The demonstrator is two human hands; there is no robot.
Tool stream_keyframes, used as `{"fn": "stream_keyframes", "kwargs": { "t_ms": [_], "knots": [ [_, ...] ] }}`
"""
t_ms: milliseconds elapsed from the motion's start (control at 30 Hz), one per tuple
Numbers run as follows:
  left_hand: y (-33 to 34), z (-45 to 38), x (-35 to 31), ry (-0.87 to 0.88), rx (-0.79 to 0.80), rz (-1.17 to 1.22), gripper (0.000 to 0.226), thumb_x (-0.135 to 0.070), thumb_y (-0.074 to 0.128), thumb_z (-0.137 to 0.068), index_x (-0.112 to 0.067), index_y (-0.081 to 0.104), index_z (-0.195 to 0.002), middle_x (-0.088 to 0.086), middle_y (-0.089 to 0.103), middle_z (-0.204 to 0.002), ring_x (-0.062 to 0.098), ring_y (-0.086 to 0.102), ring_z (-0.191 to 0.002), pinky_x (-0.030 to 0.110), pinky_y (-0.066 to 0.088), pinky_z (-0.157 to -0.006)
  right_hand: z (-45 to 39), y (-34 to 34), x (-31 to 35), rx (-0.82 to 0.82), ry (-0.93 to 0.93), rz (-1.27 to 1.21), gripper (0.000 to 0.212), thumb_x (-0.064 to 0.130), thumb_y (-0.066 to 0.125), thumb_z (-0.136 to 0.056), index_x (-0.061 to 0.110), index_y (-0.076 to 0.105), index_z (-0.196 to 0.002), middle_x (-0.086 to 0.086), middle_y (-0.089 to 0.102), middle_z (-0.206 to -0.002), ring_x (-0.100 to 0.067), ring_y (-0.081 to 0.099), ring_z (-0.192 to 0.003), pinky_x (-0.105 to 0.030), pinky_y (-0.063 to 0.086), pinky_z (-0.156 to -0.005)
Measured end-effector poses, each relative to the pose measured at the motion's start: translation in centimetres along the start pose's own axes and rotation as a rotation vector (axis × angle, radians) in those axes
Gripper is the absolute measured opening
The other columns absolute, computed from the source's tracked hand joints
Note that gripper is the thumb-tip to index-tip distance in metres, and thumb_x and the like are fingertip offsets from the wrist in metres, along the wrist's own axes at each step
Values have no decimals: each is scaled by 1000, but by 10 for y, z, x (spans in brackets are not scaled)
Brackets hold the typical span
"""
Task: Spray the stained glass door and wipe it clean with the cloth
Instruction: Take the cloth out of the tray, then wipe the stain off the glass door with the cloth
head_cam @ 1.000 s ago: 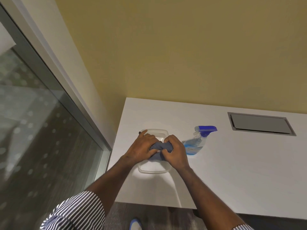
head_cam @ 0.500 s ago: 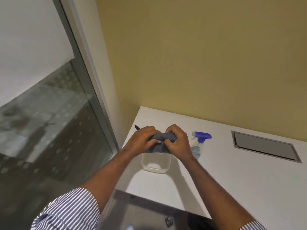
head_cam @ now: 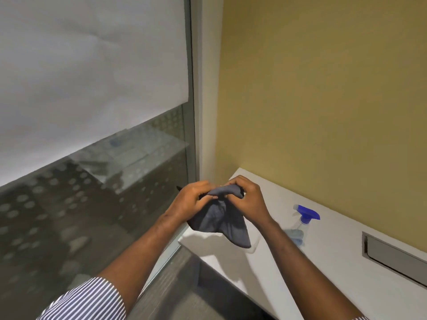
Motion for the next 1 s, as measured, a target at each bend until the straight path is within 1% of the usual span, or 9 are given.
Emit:
{"fn": "stream_keyframes", "kwargs": {
  "t_ms": [67,200,333,433,533,667,767,867,1000],
  "knots": [
    [-19,21,-3,-37,-49,-18,24,-29,65,-98,-22,73,-119,-11,62,-88,10,61,-82,28,51,-76,-2,14,18,50,-33,-27,20,-1,72,-80,18,70,-89,6,70,-86,-11,64,-81,-17,44,-71],
    [-53,70,-1,-146,-144,-25,32,-34,65,-97,-32,68,-129,-2,65,-87,17,63,-83,37,52,-77,-4,51,51,206,-81,-67,19,3,74,-84,18,72,-96,5,74,-93,-10,68,-89,-19,50,-78],
    [-87,127,-2,-223,-249,-12,42,-28,72,-93,-29,65,-135,-4,74,-105,11,69,-97,35,55,-87,2,91,93,286,-299,13,13,20,72,-85,23,75,-97,3,60,-107,-20,59,-109,-26,47,-93],
    [-109,176,-8,-282,-314,-40,46,-23,75,-91,-28,65,-135,-4,75,-112,10,70,-102,32,55,-90,13,123,126,355,-392,141,13,29,68,-82,30,78,-91,14,45,-83,-15,54,-85,-34,41,-74],
    [-126,233,-16,-353,-385,-76,46,-23,77,-89,-27,66,-134,-5,75,-110,9,70,-99,31,56,-90,31,156,165,476,-495,239,16,26,76,-80,33,80,-94,14,44,-70,-14,58,-72,-36,42,-68],
    [-143,311,-37,-452,-462,-98,45,-25,77,-88,-20,68,-131,-3,75,-115,7,69,-102,28,55,-94,62,196,221,638,-636,319,21,22,83,-80,33,81,-98,13,46,-74,-17,57,-74,-36,41,-69],
    [-156,371,-59,-527,-512,-104,48,-31,77,-84,-15,69,-129,-4,72,-122,3,66,-109,24,52,-99,97,227,262,729,-669,264,21,23,81,-81,34,79,-99,10,54,-81,-14,59,-73,-38,50,-65],
    [-169,429,-86,-606,-574,-100,56,-46,75,-82,-16,68,-129,-7,72,-118,-3,65,-102,13,49,-91,137,257,301,800,-700,196,25,17,78,-82,35,79,-99,8,58,-86,-12,61,-76,-40,53,-66],
    [-189,509,-120,-711,-673,-83,57,-56,61,-84,-21,68,-128,-5,73,-97,-3,62,-78,21,52,-79,193,292,359,896,-809,134,31,5,75,-79,33,80,-92,12,58,-87,-11,61,-82,-40,53,-73]
  ]
}}
Point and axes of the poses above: each hand's wrist, its own z-axis away from the middle knuckle, its own y-axis out of the palm, x = y × z, the point moved 5 cm from there along -z, towards the middle knuckle
